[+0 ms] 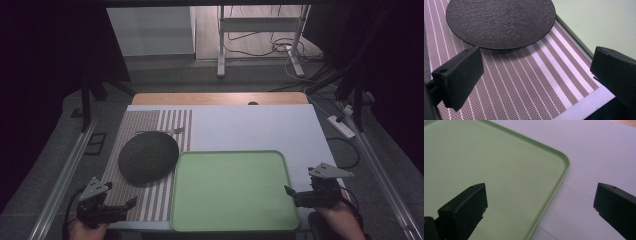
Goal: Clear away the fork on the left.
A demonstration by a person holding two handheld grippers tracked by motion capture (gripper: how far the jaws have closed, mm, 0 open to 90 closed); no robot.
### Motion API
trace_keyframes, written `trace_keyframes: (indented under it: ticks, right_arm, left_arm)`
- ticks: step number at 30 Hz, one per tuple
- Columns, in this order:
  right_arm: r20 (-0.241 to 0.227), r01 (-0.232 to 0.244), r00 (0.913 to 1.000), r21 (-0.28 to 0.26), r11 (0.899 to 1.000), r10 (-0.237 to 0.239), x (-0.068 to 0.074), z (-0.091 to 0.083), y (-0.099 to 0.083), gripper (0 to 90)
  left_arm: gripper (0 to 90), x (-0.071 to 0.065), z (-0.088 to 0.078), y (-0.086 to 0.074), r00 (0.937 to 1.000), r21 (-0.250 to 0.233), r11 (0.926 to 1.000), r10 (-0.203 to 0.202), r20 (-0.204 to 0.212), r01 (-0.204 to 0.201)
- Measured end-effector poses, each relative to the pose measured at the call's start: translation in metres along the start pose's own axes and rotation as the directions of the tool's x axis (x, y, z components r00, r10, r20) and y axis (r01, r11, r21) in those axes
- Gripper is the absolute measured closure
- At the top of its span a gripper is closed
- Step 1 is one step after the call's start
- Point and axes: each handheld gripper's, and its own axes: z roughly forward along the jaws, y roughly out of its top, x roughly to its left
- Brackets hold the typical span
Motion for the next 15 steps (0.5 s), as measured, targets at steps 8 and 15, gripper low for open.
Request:
trace_keyframes:
  ticks: [8,15]
  right_arm:
    - [-0.007,0.019,0.9998,0.015,1.000,-0.019,0.0020,0.0016,0.0005,0.0]
    - [-0.017,0.023,0.9996,0.017,1.000,-0.022,0.0019,0.0020,0.0008,0.0]
  left_arm:
    - [0.0,-0.0002,0.0011,0.0007,0.9997,0.019,0.9998,0.003,0.024,-0.003]
    - [0.0,0.0002,0.0019,0.0006,0.9992,0.027,0.9996,0.004,0.039,-0.005]
